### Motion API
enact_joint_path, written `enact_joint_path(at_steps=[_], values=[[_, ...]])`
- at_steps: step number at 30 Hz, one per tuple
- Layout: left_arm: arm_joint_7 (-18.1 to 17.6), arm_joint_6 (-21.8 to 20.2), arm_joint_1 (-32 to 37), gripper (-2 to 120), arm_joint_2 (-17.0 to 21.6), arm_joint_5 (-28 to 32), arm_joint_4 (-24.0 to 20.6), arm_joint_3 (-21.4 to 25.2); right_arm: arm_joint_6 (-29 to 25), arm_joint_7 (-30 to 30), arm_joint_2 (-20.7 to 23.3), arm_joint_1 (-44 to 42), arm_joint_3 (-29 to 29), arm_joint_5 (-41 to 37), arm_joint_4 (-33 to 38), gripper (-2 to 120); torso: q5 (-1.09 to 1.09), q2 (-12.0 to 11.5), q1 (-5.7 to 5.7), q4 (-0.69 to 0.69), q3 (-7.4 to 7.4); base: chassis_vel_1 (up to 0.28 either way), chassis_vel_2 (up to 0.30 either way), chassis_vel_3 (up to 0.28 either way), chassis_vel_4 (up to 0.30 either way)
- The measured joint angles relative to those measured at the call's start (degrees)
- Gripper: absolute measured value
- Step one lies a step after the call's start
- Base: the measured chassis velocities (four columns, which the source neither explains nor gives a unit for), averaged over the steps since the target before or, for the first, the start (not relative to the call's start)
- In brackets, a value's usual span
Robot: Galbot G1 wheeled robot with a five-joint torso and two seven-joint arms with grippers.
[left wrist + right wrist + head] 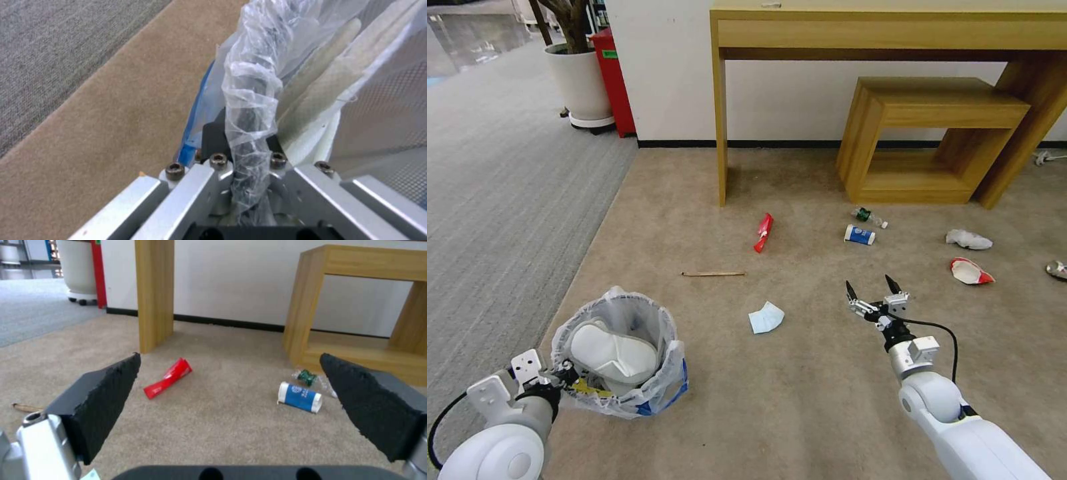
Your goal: Pick up the trash bin and place the garbage on the floor into it.
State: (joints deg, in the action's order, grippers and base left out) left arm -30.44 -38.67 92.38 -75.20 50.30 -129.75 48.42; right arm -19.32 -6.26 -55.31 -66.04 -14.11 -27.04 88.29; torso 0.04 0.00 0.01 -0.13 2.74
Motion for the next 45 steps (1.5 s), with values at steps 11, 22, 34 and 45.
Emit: enact_joint_path(at_steps=[11, 22, 34, 45], values=[[-0.06, -0.05, 0.04, 0, 0.08, 0.44, -0.38, 0.62, -0.04, -0.01, -0.22, 0.6, 0.37, 0.08, -0.77, 100, 0.01, 0.0, 0.0, 0.0, 0.0, -0.09, 0.086, 0.079, -0.09], [-0.06, -0.04, 0.03, 0, -0.21, 0.28, 0.01, 0.59, -0.73, 0.0, -0.34, 0.64, 0.41, 0.04, -1.16, 100, 0.0, 0.0, 0.0, 0.0, 0.0, -0.112, 0.105, 0.11, -0.109], [-0.02, 0.0, 0.09, 0, -0.37, 0.22, -0.11, 0.64, -1.08, 0.09, -0.4, 0.5, 0.25, 0.06, -1.42, 100, 0.0, 0.0, 0.0, 0.0, 0.0, -0.058, 0.057, 0.054, -0.057], [0.02, 0.03, 0.19, 0, -0.41, 0.28, -0.47, 0.71, -1.23, 0.17, -0.53, 0.42, 0.24, 0.08, -1.51, 100, 0.0, 0.0, 0.0, 0.0, 0.0, -0.058, 0.057, 0.063, -0.054]])
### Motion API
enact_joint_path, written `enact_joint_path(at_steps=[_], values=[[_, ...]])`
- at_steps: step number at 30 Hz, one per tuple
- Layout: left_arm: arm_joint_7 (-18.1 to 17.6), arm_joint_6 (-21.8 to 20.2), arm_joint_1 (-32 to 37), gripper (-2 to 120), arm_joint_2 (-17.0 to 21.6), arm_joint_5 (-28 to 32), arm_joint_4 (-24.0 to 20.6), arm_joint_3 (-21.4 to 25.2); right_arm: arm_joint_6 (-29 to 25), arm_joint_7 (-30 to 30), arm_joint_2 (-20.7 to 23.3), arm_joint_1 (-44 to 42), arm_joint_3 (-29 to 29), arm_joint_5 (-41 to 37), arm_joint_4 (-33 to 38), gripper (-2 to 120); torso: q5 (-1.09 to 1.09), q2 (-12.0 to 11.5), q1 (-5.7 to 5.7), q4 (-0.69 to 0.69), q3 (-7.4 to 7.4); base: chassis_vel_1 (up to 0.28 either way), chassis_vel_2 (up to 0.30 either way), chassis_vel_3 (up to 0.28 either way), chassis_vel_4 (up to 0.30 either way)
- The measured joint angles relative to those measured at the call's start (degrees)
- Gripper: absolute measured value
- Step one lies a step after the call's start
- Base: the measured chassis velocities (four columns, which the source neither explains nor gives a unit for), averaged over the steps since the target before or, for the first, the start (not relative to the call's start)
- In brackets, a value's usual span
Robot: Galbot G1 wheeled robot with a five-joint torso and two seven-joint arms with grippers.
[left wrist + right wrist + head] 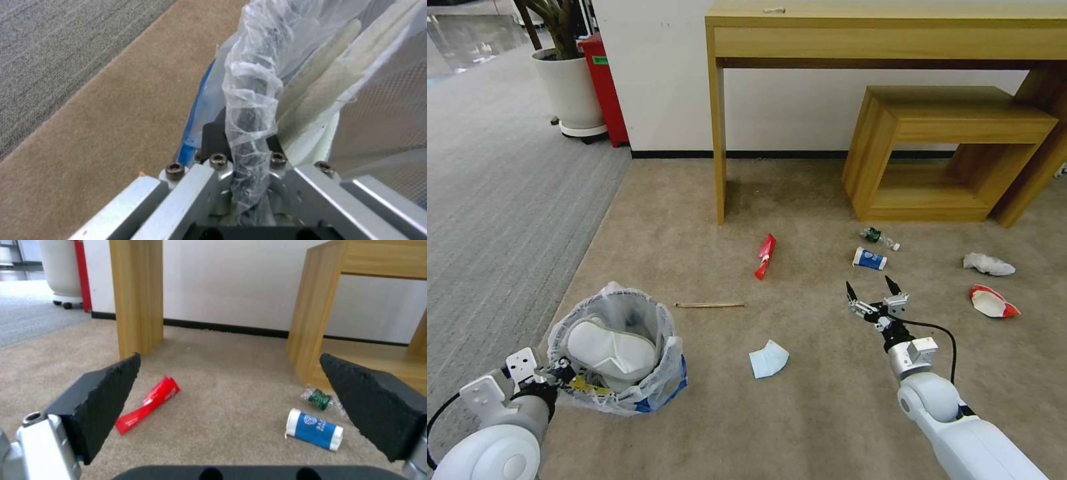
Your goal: Pick up the trash bin and place the garbage on the floor into it.
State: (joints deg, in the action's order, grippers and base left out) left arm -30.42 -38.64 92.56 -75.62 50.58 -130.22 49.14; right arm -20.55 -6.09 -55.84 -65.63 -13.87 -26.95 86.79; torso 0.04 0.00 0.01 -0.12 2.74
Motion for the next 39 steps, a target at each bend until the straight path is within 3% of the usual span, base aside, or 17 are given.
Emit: enact_joint_path(at_steps=[24, 35, 39], values=[[0.02, 0.09, 0.05, 0, -0.13, -0.1, 0.15, -0.06, -0.19, 0.75, 0.62, -0.21, 1.0, -0.26, 0.57, 100, 0.0, 0.0, 0.0, 0.0, 0.0, -0.03, 0.029, 0.031, -0.032], [0.23, 0.18, -0.24, 0, -0.18, -0.96, 1.57, -0.98, 4.35, 14.52, 5.52, -4.12, 2.27, -8.99, 5.13, 100, 0.0, 0.0, 0.0, 0.0, -0.01, 0.0, 0.0, 0.0, 0.0], [0.28, 0.22, -0.43, 0, -0.35, -1.34, 2.11, -1.38, 5.19, 16.16, 6.97, -5.16, 3.18, -11.26, 5.88, 100, 0.0, 0.0, 0.0, -0.01, -0.01, 0.0, 0.0, 0.0, 0.0]])
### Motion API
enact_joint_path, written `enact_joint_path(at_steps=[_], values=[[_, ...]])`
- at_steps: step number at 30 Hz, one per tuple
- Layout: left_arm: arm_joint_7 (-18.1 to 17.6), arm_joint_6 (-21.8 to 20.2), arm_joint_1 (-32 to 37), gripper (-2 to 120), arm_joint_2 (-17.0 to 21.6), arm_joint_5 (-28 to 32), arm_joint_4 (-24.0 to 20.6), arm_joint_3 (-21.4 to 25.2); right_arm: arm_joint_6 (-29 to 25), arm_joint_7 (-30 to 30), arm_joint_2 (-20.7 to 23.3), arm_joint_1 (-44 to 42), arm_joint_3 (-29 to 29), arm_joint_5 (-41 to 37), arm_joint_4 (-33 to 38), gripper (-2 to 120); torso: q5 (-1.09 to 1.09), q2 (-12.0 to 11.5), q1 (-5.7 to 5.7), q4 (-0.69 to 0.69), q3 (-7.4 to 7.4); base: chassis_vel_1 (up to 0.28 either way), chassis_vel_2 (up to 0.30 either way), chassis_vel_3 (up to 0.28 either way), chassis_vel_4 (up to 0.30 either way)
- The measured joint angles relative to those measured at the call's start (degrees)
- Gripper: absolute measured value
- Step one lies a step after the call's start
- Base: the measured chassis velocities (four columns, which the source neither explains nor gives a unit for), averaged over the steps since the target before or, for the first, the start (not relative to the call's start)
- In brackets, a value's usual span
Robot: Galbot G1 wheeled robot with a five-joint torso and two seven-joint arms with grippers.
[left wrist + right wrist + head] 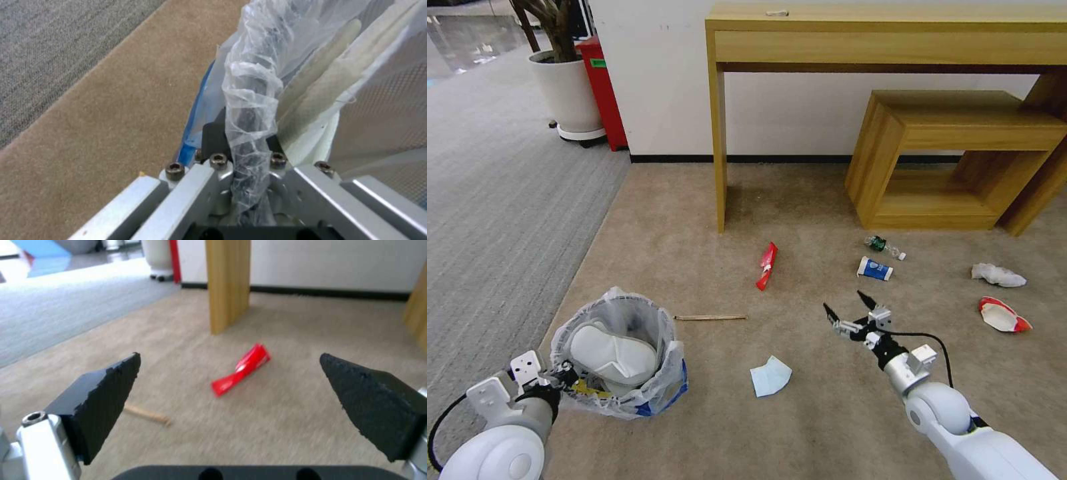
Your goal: Pick up the trash bin and place the garbage on the floor into it.
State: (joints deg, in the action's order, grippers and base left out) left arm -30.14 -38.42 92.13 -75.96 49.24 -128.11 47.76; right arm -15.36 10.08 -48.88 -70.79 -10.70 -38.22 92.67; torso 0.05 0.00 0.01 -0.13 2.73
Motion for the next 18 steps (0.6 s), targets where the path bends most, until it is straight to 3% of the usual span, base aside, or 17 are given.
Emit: enact_joint_path(at_steps=[6, 9, 12, 18], values=[[0.08, 0.11, -0.22, 0, -0.51, -0.59, 0.66, -0.4, 3.32, 2.73, 2.22, -1.38, 0.28, -4.53, 2.09, 100, 0.0, 0.0, 0.0, 0.0, 0.0, 0.0, 0.0, 0.0, 0.0], [0.13, 0.17, -0.22, 0, -0.78, -0.96, 0.83, -0.6, 5.95, 6.01, 3.09, -2.06, -0.93, -6.03, 2.6, 100, 0.0, 0.0, 0.0, 0.0, 0.0, 0.0, 0.0, 0.0, 0.0], [0.49, 0.42, -0.19, 0, -1.47, -2.01, 0.95, -1.11, 9.88, 12.98, 5.19, -2.78, -1.75, -7.28, 1.7, 100, 0.0, 0.0, 0.0, 0.0, 0.01, 0.0, 0.0, 0.0, 0.0], [0.77, 0.59, -0.16, 0, -2.24, -3.06, 1.24, -1.65, 14.23, 15.75, 6.63, -2.38, -0.31, -8.1, -0.11, 100, 0.0, 0.0, 0.0, 0.0, 0.01, 0.0, 0.0, 0.0, 0.0]])
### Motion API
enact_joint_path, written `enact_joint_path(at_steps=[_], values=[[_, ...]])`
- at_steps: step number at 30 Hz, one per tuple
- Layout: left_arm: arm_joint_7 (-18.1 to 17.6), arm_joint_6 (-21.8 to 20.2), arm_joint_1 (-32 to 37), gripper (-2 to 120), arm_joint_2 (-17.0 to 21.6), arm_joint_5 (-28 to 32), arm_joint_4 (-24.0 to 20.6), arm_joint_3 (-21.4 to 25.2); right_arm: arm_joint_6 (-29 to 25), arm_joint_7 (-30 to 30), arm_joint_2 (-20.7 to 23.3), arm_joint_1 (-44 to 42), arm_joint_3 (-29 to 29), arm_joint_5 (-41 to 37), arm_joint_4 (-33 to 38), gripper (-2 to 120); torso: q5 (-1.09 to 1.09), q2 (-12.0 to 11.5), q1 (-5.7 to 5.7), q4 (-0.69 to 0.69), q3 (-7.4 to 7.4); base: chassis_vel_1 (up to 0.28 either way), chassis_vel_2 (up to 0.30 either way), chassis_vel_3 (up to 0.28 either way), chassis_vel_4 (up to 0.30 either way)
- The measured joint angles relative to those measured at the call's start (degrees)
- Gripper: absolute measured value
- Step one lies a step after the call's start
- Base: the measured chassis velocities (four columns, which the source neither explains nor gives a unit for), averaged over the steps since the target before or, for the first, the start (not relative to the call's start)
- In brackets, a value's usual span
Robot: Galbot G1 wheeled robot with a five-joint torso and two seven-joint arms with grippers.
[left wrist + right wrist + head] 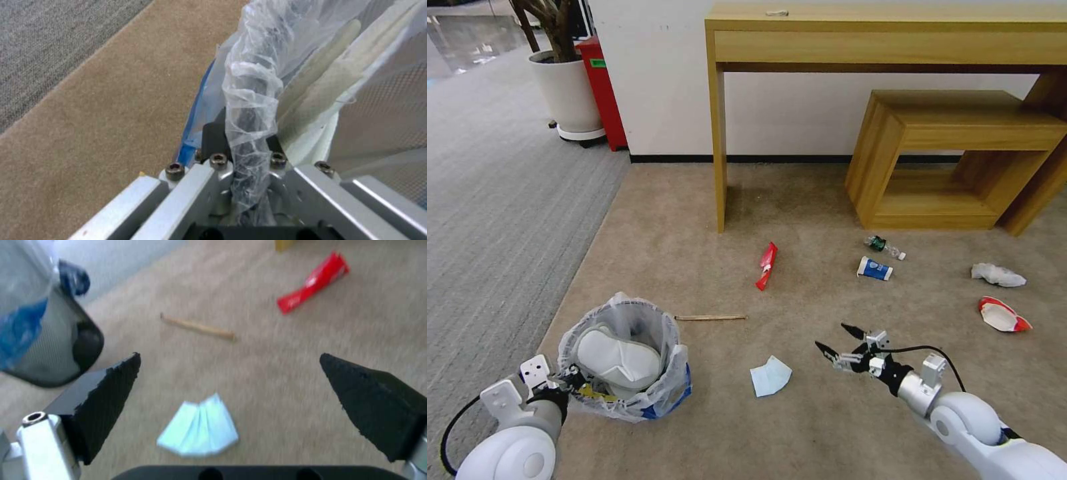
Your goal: Pick up the trash bin and place the garbage on the floor into it.
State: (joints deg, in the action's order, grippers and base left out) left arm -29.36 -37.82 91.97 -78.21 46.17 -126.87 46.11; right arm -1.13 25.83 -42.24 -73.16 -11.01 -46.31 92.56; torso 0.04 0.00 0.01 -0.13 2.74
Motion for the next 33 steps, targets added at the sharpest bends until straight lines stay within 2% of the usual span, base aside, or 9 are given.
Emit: enact_joint_path(at_steps=[3, 5, 13, 19, 24, 33], values=[[0.08, 0.04, -0.02, 0, -0.32, -0.29, 0.14, -0.17, 1.78, 0.05, 0.07, 0.44, 0.79, -0.37, -0.44, 100, -0.01, 0.0, 0.0, 0.0, 0.0, 0.0, 0.0, 0.0, 0.0], [0.1, 0.08, 0.06, 0, -0.64, -0.78, 0.26, -0.34, 5.49, 2.04, 0.07, 0.63, 1.16, -0.44, -1.13, 100, 0.0, 0.0, 0.0, 0.01, 0.0, 0.0, 0.0, 0.0, 0.0], [0.22, 0.25, 0.44, 0, -1.29, -1.37, 0.26, -0.46, 8.11, 1.86, -1.0, 1.66, 2.68, 1.6, -3.07, 100, 0.0, 0.0, 0.0, 0.01, 0.0, 0.0, 0.0, 0.0, 0.0], [0.29, 0.34, 0.63, 0, -1.82, -1.74, 0.21, -0.47, 10.89, -0.65, -2.05, 3.69, 5.02, 2.09, -4.44, 100, 0.0, 0.0, 0.0, 0.0, 0.0, 0.0, 0.0, 0.0, 0.0], [0.3, 0.36, 0.61, 0, -2.5, -2.12, 0.17, -0.52, 11.18, 1.35, -3.06, 5.88, 7.23, 1.76, -7.05, 100, 0.01, 0.0, 0.0, 0.0, 0.0, 0.0, 0.0, 0.0, 0.0], [0.33, 0.48, 0.38, 0, -3.11, -2.58, 0.64, -0.51, 9.78, 1.23, -5.5, 9.12, 11.78, 1.28, -10.74, 100, 0.01, 0.0, 0.0, 0.01, 0.0, 0.0, 0.0, 0.0, 0.0]])
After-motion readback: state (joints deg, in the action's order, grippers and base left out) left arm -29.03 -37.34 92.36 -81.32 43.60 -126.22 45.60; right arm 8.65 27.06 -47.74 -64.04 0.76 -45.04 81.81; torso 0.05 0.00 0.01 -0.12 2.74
